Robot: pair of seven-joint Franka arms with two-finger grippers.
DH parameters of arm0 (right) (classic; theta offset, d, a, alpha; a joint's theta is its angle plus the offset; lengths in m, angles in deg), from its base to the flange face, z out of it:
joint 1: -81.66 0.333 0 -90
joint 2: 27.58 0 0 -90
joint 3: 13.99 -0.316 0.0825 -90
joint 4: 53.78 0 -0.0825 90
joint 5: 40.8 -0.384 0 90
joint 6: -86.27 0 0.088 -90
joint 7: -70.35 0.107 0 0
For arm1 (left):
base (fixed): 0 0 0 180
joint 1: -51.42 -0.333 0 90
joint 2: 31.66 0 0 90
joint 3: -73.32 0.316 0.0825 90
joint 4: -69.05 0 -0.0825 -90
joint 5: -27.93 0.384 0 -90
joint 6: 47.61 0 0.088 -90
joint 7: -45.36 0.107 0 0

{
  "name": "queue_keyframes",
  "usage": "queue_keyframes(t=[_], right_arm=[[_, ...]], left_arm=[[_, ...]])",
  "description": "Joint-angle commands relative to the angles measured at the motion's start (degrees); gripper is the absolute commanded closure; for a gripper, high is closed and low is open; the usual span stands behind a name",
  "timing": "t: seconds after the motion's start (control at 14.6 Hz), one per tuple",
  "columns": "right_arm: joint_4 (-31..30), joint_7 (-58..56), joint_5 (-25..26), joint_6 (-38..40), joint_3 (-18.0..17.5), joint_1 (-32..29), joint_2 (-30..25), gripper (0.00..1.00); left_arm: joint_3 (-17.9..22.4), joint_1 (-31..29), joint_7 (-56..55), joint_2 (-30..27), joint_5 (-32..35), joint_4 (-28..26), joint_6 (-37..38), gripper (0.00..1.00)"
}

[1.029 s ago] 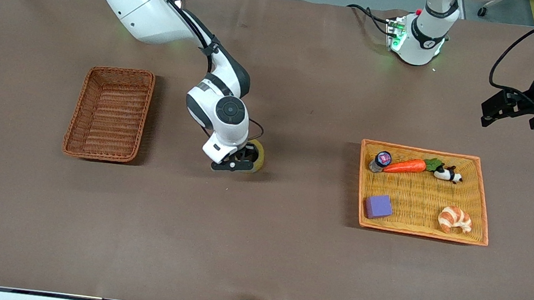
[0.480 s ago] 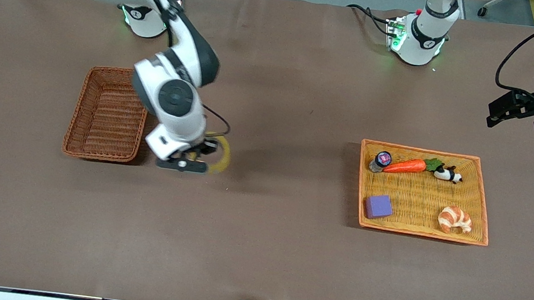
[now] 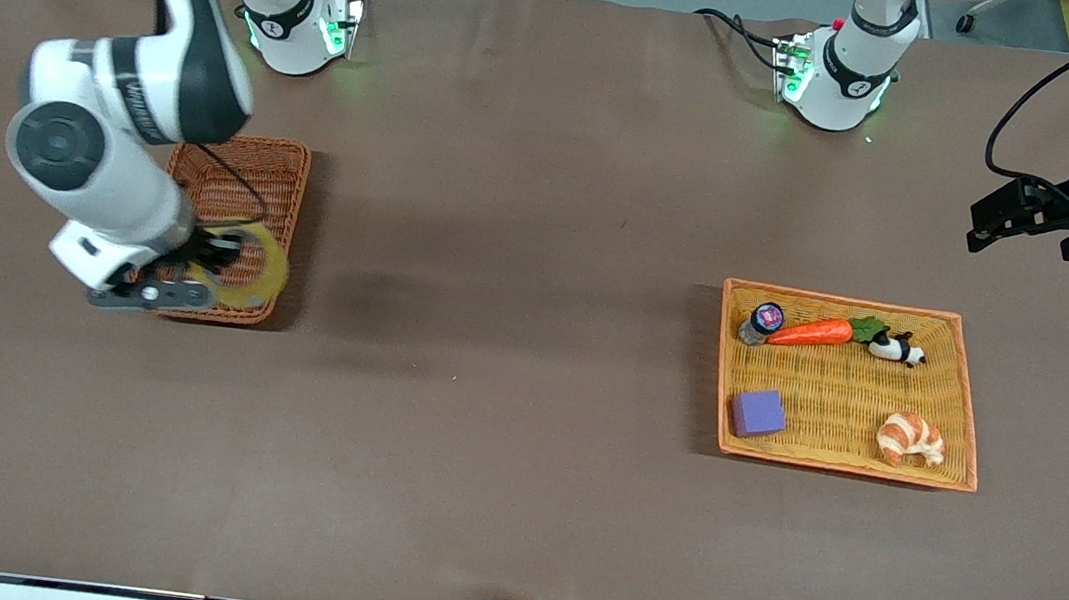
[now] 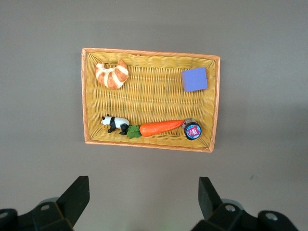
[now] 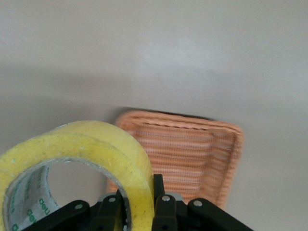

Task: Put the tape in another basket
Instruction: 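Carry the tape with the right gripper over the empty wicker basket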

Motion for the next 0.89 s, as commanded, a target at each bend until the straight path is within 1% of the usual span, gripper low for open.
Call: queue_keyframes(t=[0.0, 0.07, 0.14, 0.21, 0.27, 0.41, 0.48, 0.55, 0.69, 0.82], right_arm=[[-17.2, -10.2, -1.4, -11.5, 6.6, 0.4, -8.9, 0.99], [-21.7, -15.0, -1.4, -16.1, 10.0, 0.4, -10.2, 0.99], [-24.1, -18.3, -1.5, -18.3, 12.5, 0.6, -10.4, 0.99], [-26.6, -19.8, -1.5, -20.1, 13.5, 0.7, -10.5, 0.99], [-28.9, -20.3, -1.5, -22.1, 13.8, 0.5, -10.6, 0.98], [-35.3, -21.2, -1.5, -29.9, 14.9, 0.6, -10.5, 0.98], [-37.6, -21.4, -1.5, -33.9, 15.0, 0.6, -10.4, 0.98], [-39.4, -21.4, -1.5, -36.1, 15.0, 0.6, -10.1, 0.98], [-40.8, -21.4, -1.5, -38.2, 14.9, 0.9, -9.6, 0.97], [-41.3, -21.4, -1.5, -39.9, 14.9, 0.9, -7.7, 0.94]], left_arm=[[0.1, 0.0, 0.9, -1.3, -1.0, -1.2, 0.0, 0.0], [0.1, 0.1, 0.9, -1.3, -0.9, -1.2, 0.0, 0.0], [0.1, 0.1, 0.9, -1.4, -0.9, -1.3, 0.0, 0.0], [0.1, 0.1, 0.9, -1.3, -0.9, -1.3, 0.0, 0.0], [0.1, 0.1, 0.9, -1.3, -0.9, -1.2, 0.0, 0.0], [0.1, 0.1, 0.9, -1.3, -0.7, -1.3, 0.0, 0.0], [0.1, 0.1, 0.9, -1.3, -0.5, -1.2, 0.0, 0.0], [0.1, -0.1, 0.9, -1.3, -0.5, -1.2, -0.1, 0.0], [0.2, -0.2, 0.9, -1.2, -0.4, -1.2, -0.2, 0.0], [0.2, -0.2, 0.9, -1.0, -0.4, -1.1, -0.7, 0.0]])
